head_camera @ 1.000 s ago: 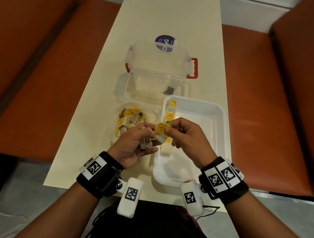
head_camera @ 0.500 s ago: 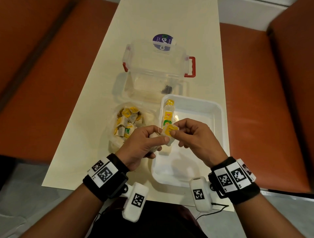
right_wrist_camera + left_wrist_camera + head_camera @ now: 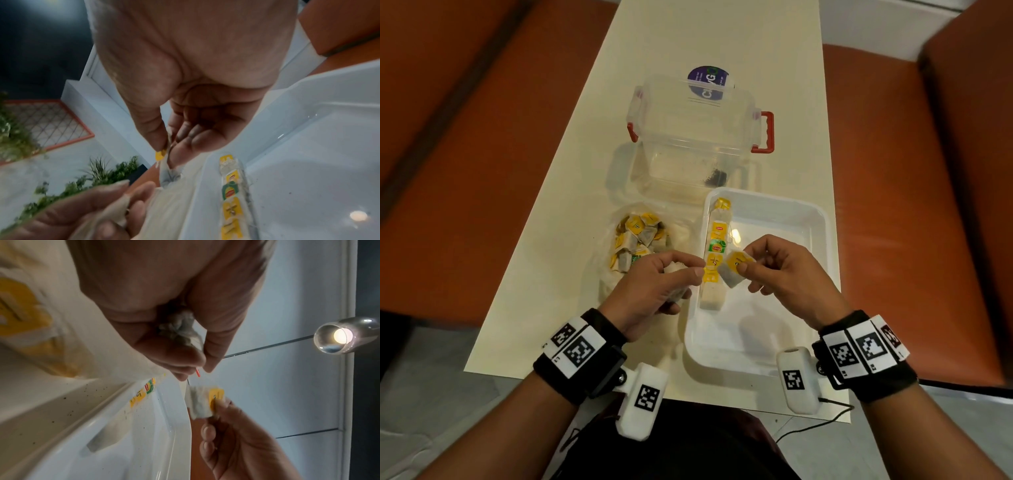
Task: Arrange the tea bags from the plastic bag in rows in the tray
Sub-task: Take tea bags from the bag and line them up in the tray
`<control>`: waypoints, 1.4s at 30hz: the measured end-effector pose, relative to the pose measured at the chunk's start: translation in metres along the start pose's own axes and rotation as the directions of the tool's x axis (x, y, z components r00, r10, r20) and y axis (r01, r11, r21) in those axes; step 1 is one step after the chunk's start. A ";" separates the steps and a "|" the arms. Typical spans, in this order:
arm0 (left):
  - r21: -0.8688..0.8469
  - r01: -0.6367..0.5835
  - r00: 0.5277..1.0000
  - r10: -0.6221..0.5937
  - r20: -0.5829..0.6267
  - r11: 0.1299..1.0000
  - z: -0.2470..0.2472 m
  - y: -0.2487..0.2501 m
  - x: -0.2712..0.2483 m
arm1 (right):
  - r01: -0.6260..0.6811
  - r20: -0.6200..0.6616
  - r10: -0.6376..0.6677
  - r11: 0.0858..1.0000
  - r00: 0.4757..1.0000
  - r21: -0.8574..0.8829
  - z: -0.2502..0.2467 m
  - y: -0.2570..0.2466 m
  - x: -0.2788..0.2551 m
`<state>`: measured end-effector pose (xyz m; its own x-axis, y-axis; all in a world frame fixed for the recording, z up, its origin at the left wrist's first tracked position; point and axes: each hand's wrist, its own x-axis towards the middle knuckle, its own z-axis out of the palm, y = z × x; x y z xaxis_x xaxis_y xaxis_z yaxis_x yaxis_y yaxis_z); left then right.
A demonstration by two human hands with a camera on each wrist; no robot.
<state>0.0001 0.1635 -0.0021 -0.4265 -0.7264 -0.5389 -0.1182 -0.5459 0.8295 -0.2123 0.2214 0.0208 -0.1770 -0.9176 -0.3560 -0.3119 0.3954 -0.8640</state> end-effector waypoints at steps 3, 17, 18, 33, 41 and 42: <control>-0.067 0.006 1.000 -0.008 -0.028 0.998 -0.005 0.002 -0.001 | -0.024 0.077 0.044 0.969 0.996 -0.245 0.002 0.009 0.005; -0.136 0.021 0.999 -0.027 -0.042 0.991 -0.012 -0.002 -0.006 | -0.039 0.217 0.262 0.717 0.940 -0.696 0.043 0.031 0.038; -0.137 0.021 0.999 -0.028 -0.045 0.990 -0.013 -0.002 -0.006 | -0.049 0.204 0.261 0.719 0.943 -0.693 0.043 0.031 0.039; -0.136 0.022 0.999 -0.028 -0.047 0.991 -0.013 0.002 -0.004 | -0.158 0.159 0.304 0.795 0.939 -0.586 0.047 0.029 0.043; -0.125 0.034 0.998 -0.040 -0.046 0.992 -0.015 0.003 -0.004 | -0.187 0.141 0.312 0.812 0.940 -0.553 0.048 0.029 0.043; -0.126 0.036 0.998 -0.042 -0.046 0.991 -0.015 0.003 -0.005 | -0.191 0.140 0.315 0.813 0.939 -0.551 0.048 0.030 0.043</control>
<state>0.0150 0.1591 0.0007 -0.3795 -0.7210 -0.5798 -0.0198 -0.6202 0.7842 -0.1842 0.1920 -0.0376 -0.1339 -0.7427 -0.6560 -0.7338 0.5193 -0.4381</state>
